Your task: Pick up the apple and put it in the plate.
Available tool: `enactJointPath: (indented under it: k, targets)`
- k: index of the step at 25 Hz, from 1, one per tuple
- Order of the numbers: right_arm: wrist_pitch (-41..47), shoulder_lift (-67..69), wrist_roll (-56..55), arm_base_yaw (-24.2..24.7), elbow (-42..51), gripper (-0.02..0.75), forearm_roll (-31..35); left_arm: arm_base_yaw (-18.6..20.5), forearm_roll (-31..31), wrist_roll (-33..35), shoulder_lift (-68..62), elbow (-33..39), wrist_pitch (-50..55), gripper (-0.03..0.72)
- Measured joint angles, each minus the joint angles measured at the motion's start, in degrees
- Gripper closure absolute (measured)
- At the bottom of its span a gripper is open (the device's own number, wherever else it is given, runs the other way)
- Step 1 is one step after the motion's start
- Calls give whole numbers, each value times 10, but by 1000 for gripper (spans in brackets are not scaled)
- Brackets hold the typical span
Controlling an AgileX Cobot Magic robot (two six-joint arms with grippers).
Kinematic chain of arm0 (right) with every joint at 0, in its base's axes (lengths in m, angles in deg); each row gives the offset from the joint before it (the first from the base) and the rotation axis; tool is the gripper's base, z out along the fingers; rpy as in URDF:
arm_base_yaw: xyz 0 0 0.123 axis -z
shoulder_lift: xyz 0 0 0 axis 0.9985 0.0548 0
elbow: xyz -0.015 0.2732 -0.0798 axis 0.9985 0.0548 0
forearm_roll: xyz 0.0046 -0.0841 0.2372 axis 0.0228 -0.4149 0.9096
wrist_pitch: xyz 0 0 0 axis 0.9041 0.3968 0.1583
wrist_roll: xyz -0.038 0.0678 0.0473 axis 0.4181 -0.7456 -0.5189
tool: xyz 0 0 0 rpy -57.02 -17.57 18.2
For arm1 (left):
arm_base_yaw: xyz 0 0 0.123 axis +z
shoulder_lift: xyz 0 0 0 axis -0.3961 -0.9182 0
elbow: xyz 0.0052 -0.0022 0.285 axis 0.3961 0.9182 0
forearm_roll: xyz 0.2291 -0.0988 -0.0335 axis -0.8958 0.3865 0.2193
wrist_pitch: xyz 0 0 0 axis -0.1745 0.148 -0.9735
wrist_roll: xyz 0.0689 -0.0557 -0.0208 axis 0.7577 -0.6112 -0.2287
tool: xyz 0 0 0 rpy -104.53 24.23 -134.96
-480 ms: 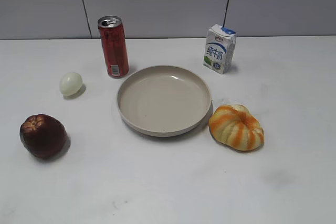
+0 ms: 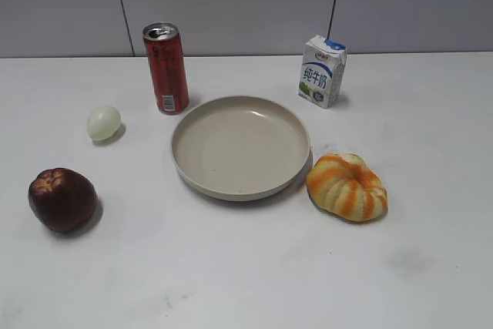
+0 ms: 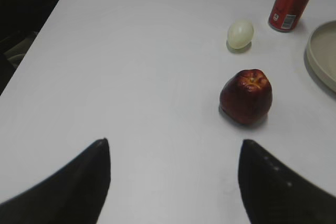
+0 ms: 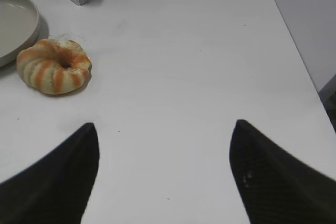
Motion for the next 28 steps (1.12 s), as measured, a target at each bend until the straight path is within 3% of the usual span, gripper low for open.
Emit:
enactJointPath:
  k: [6,10,14,18,24,28]
  targets:
    - [0,0,0,0,0,153,0,0,32,17,-119,-10,-58,114]
    - [0,0,0,0,0,153,0,0,121,110,-314,-17,-127,109]
    - [0,0,0,0,0,153,0,0,169,184,-469,-53,-150,97]
    - [0,0,0,0,0,153,0,-14,171,213,-605,-108,-151,96]
    - [0,0,0,0,0,153,0,-93,157,218,-773,-202,-165,96]
    - [0,0,0,0,0,153,0,-101,141,208,-872,-259,-164,96]
